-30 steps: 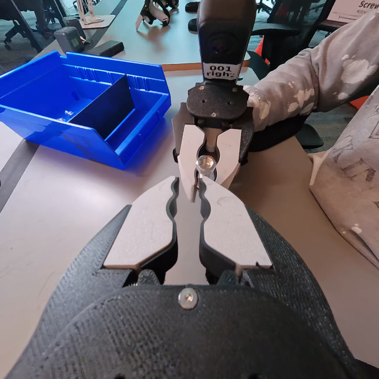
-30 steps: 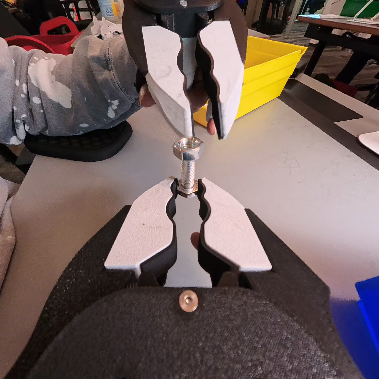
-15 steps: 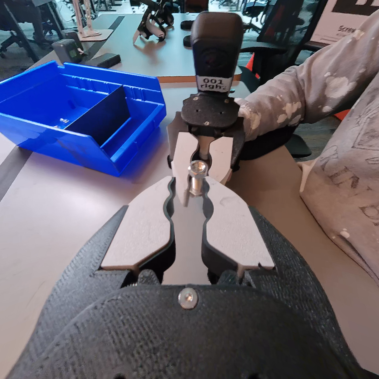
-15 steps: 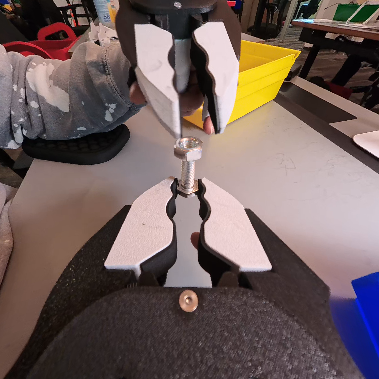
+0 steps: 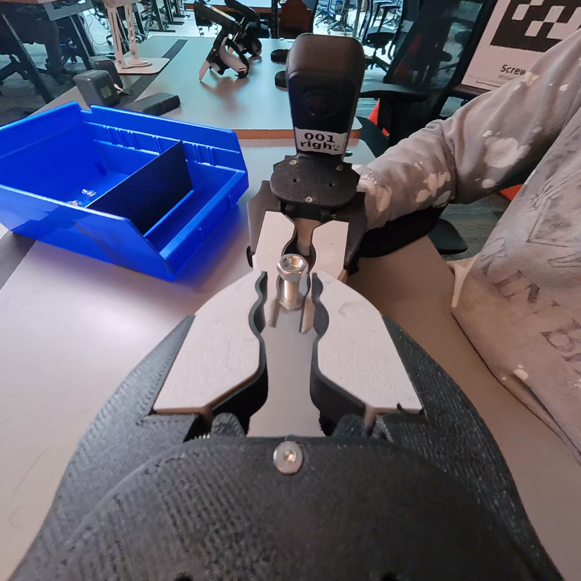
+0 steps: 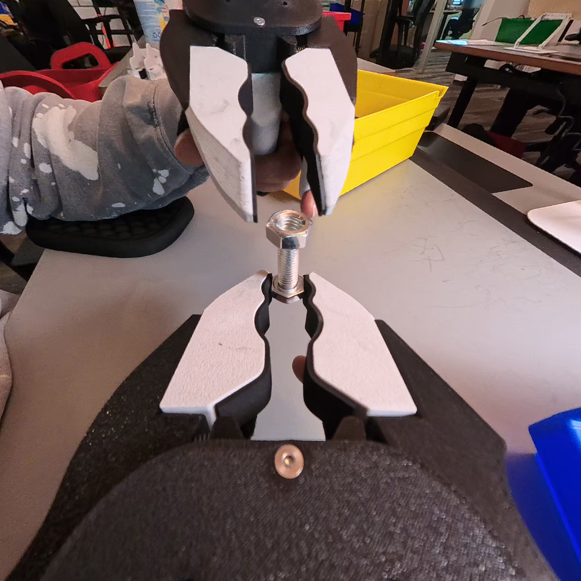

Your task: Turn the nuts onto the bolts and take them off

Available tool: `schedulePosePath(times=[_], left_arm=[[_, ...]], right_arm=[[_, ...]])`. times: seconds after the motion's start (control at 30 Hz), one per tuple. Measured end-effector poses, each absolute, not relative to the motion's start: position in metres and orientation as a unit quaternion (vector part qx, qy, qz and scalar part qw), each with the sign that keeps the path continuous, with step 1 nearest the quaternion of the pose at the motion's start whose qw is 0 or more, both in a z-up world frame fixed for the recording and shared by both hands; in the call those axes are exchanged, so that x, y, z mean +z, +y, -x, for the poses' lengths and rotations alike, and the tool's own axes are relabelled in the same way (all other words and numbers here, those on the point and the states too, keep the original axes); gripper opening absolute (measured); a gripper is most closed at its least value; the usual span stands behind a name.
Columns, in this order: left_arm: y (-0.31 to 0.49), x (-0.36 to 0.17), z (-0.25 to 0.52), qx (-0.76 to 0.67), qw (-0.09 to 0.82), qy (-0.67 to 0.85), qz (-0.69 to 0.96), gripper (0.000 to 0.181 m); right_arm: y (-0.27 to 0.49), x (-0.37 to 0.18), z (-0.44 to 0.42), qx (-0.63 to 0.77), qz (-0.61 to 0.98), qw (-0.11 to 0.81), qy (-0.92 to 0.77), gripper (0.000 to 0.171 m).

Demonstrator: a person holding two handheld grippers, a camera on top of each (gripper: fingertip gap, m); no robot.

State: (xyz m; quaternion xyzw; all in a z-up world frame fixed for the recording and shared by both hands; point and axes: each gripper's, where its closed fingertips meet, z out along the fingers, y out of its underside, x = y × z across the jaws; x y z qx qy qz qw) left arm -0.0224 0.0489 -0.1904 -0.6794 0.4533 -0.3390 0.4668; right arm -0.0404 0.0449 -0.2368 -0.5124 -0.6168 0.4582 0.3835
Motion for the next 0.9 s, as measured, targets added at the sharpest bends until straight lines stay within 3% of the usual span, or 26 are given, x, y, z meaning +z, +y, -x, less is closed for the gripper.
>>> schedulePosePath(times=[0.17,0.43,0.57,0.8,0.9], left_arm=[[0.067,-0.197,0.037,-0.293,0.48,0.426,0.708,0.015],[0.053,-0.189,0.021,-0.342,0.478,0.439,0.679,0.029],[0.07,-0.196,0.035,-0.291,0.489,0.416,0.71,0.012],[0.054,-0.189,0.022,-0.346,0.479,0.432,0.681,0.032],[0.063,-0.195,0.023,-0.323,0.48,0.422,0.698,0.023]], right_arm=[[0.045,-0.232,0.039,0.465,0.506,0.392,-0.612,0.018],[0.048,-0.235,0.04,0.457,0.515,0.391,-0.611,0.018],[0.048,-0.231,0.039,0.464,0.51,0.396,-0.607,0.018],[0.052,-0.233,0.04,0.458,0.52,0.396,-0.603,0.018],[0.052,-0.232,0.039,0.459,0.519,0.397,-0.602,0.018]])
